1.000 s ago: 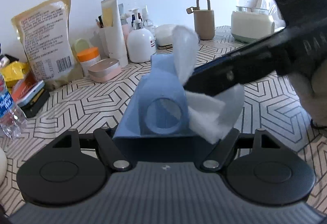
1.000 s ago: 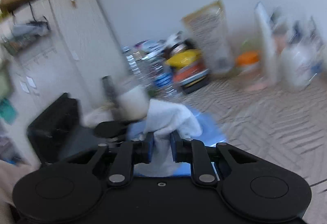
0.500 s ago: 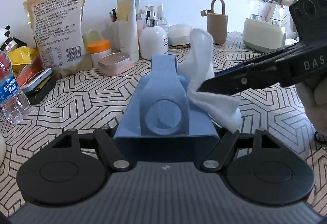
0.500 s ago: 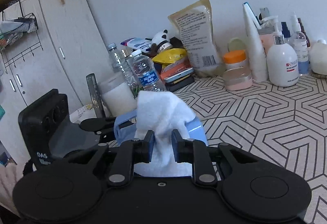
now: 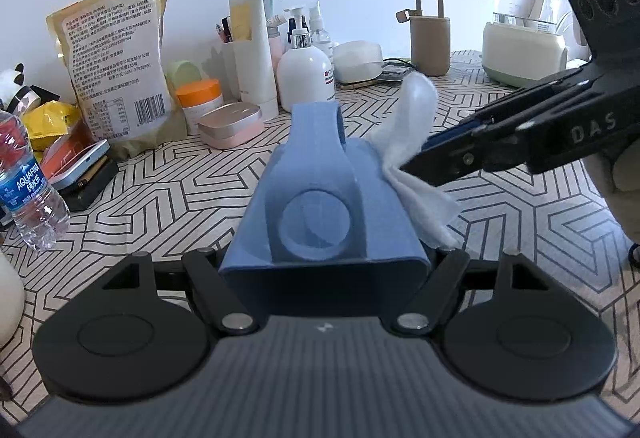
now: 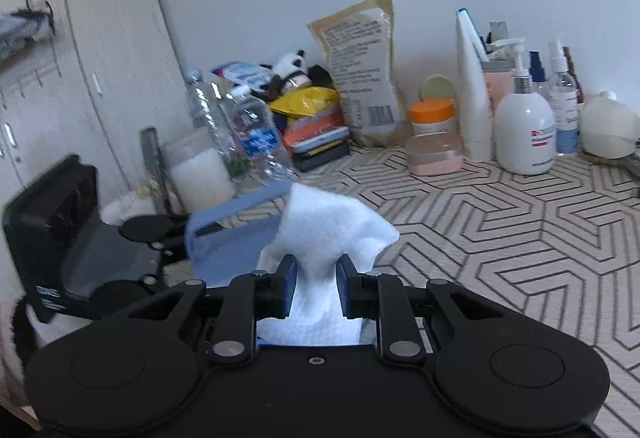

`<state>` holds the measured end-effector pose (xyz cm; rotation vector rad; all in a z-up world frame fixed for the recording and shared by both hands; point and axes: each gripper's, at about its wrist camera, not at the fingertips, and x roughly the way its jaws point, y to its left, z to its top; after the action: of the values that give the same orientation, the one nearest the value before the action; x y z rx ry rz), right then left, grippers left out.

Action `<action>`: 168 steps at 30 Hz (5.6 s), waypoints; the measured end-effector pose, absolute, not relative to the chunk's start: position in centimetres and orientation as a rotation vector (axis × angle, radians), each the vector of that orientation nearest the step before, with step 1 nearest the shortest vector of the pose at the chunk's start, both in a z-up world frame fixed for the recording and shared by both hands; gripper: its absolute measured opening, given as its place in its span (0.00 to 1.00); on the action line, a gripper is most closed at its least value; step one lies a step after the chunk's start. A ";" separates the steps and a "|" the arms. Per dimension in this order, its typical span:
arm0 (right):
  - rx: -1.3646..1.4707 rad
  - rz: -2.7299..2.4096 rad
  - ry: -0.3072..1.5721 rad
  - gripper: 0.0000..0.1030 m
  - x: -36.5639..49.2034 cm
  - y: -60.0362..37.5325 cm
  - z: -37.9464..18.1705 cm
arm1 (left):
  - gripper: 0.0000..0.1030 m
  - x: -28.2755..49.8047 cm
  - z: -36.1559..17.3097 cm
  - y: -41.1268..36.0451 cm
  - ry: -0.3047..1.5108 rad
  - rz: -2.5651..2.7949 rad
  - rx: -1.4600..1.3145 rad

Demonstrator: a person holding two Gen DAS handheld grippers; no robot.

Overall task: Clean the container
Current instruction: 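Wipe the tissue down the container's outer wall with the right tool, then rub the tissue along the container's handle edge with the right tool, then sweep the tissue back and forth over the container's side, right tool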

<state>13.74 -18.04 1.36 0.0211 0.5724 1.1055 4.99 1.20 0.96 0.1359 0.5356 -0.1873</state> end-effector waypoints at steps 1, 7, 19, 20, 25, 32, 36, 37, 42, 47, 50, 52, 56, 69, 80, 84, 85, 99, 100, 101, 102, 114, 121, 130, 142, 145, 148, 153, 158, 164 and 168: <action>0.013 1.097 0.577 0.24 13.8 -17.9 1.3 | 0.72 5.0 1.0 1.2 0.535 -0.192 0.135; -0.033 1.066 0.626 0.24 14.2 -17.1 0.2 | 0.72 5.0 1.0 1.2 0.535 -0.195 0.133; 0.011 1.107 0.612 0.24 14.0 -17.5 0.7 | 0.75 5.3 0.8 0.8 0.562 -0.185 0.151; 0.007 1.107 0.613 0.24 14.0 -17.5 0.7 | 0.75 5.4 0.7 0.8 0.567 -0.185 0.150; -0.010 1.091 0.633 0.24 14.1 -17.2 0.4 | 0.75 5.4 0.7 0.8 0.575 -0.194 0.151; -0.042 1.100 0.595 0.22 13.3 -16.9 0.9 | 0.75 5.6 0.7 1.3 0.579 -0.191 0.118; -0.058 1.125 0.568 0.21 12.7 -16.9 1.4 | 0.75 5.6 0.7 1.2 0.581 -0.188 0.123; -0.048 1.130 0.569 0.21 12.8 -17.0 1.5 | 0.75 5.6 0.7 1.2 0.582 -0.187 0.126; 0.009 1.154 0.568 0.21 13.0 -17.6 1.8 | 0.75 5.6 0.7 1.2 0.581 -0.188 0.126; -0.003 1.137 0.556 0.22 12.9 -17.6 1.9 | 0.76 5.7 0.7 1.3 0.589 -0.197 0.120; 0.002 1.133 0.564 0.23 13.1 -17.5 1.7 | 0.77 5.7 0.7 1.2 0.589 -0.197 0.124; -0.013 1.123 0.575 0.23 13.1 -17.3 1.6 | 0.77 5.7 0.6 1.2 0.590 -0.197 0.126; -0.088 1.111 0.610 0.23 12.8 -16.6 1.0 | 0.77 5.8 0.6 1.3 0.595 -0.202 0.115; 0.037 1.202 0.587 0.23 12.9 -17.7 2.0 | 0.75 5.7 0.6 1.2 0.588 -0.203 0.124; 0.163 1.238 0.631 0.51 14.2 -18.3 1.2 | 0.72 5.8 0.7 2.5 0.583 -0.294 0.033; 0.148 1.237 0.620 0.51 13.7 -18.1 1.2 | 0.72 5.7 0.7 2.4 0.582 -0.291 0.038; 0.140 1.231 0.610 0.49 13.5 -18.1 1.3 | 0.72 5.7 0.7 2.3 0.582 -0.290 0.042; 0.045 1.343 0.514 0.23 11.5 -16.9 2.3 | 0.71 5.8 0.6 1.4 0.603 -0.250 0.116; 0.042 1.317 0.513 0.23 11.6 -17.0 2.2 | 0.71 5.8 0.6 1.3 0.601 -0.251 0.122; 0.046 1.292 0.515 0.23 11.9 -17.1 2.2 | 0.71 5.7 0.6 1.3 0.599 -0.251 0.128; 0.056 1.277 0.521 0.23 12.2 -17.3 2.2 | 0.71 5.7 0.6 1.2 0.596 -0.250 0.134; 0.013 1.194 0.477 0.51 12.2 -17.0 2.0 | 0.71 5.8 0.6 1.4 0.602 -0.228 0.113; -0.043 1.215 0.434 0.52 11.1 -16.6 2.0 | 0.71 5.9 0.5 1.7 0.606 -0.230 0.094; 0.037 1.129 0.491 0.51 13.1 -17.9 1.6 | 0.71 5.9 0.5 1.7 0.609 -0.241 0.093; 0.139 1.149 0.579 0.38 14.4 -18.6 1.1 | 0.71 5.8 0.6 1.6 0.606 -0.234 0.099; 0.154 1.131 0.589 0.37 14.8 -18.8 1.0 | 0.71 5.6 0.6 1.5 0.593 -0.231 0.108; 0.157 1.125 0.597 0.32 14.9 -18.9 1.0 | 0.71 5.7 0.6 1.8 0.597 -0.235 0.091; 0.142 1.126 0.619 0.32 14.9 -18.8 0.9 | 0.71 5.9 0.6 2.2 0.608 -0.221 0.066; 0.108 1.126 0.659 0.32 14.9 -18.1 0.2 | 0.71 6.0 0.5 2.4 0.615 -0.219 0.052; 0.081 1.083 0.711 0.32 15.4 -17.4 -0.9 | 0.71 6.0 0.5 2.3 0.613 -0.214 0.061; 0.094 1.108 0.695 0.32 15.2 -17.8 -0.3 | 0.71 5.9 0.5 2.2 0.614 -0.218 0.062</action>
<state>15.20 -17.76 -0.34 0.0944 0.6948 1.1076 5.95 2.21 0.53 0.0624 0.6137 -0.2178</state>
